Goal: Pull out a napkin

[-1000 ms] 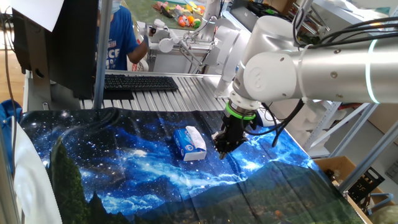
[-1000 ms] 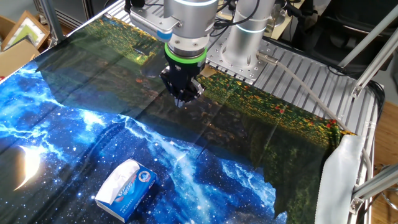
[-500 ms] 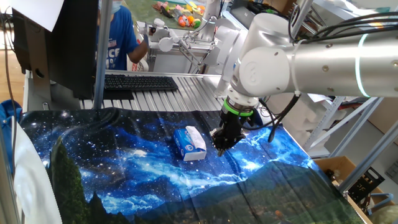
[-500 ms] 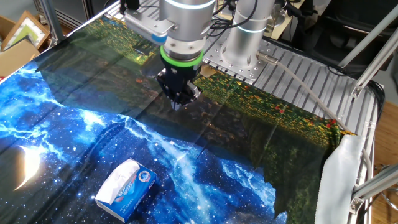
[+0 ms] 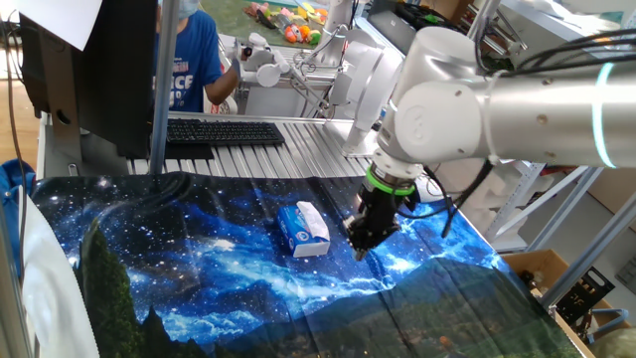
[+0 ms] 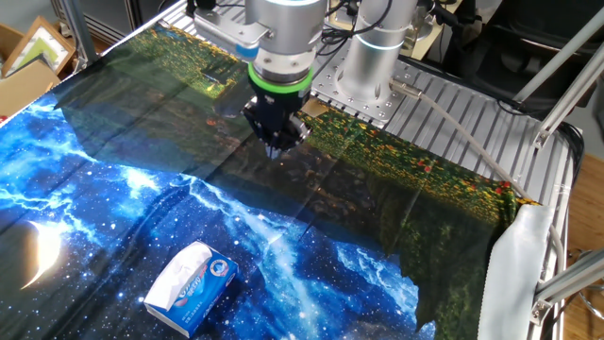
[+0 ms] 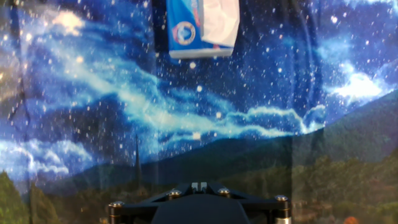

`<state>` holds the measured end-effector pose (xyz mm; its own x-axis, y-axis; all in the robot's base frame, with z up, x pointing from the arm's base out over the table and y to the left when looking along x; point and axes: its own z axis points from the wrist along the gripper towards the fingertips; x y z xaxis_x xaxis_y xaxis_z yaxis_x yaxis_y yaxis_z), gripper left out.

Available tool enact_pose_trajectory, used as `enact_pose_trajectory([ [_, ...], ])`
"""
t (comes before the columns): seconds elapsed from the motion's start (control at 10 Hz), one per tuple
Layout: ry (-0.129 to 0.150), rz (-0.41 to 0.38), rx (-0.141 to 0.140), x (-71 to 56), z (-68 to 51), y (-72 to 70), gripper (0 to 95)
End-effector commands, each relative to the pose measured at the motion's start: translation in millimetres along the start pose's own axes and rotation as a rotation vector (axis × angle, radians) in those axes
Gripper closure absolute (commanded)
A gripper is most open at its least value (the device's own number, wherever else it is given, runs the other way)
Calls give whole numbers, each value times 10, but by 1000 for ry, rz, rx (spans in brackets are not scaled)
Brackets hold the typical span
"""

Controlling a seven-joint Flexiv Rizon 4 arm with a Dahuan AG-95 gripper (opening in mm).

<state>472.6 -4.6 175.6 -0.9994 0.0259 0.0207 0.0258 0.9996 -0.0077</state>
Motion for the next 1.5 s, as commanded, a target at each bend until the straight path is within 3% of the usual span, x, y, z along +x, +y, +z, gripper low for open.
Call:
enact_pose_trajectory([
  [0.1,-1,48,13,31,-4,-8,950],
  [0.4,-13,69,16,104,4,-8,950],
  [0.8,-13,95,-6,447,-11,20,950],
  [1.1,-17,105,-5,439,-9,31,950],
  [1.3,-24,106,-7,221,36,-5,950],
  [1.4,-25,108,-7,17,53,-19,950],
  [1.5,-22,114,-7,-281,49,-26,950],
])
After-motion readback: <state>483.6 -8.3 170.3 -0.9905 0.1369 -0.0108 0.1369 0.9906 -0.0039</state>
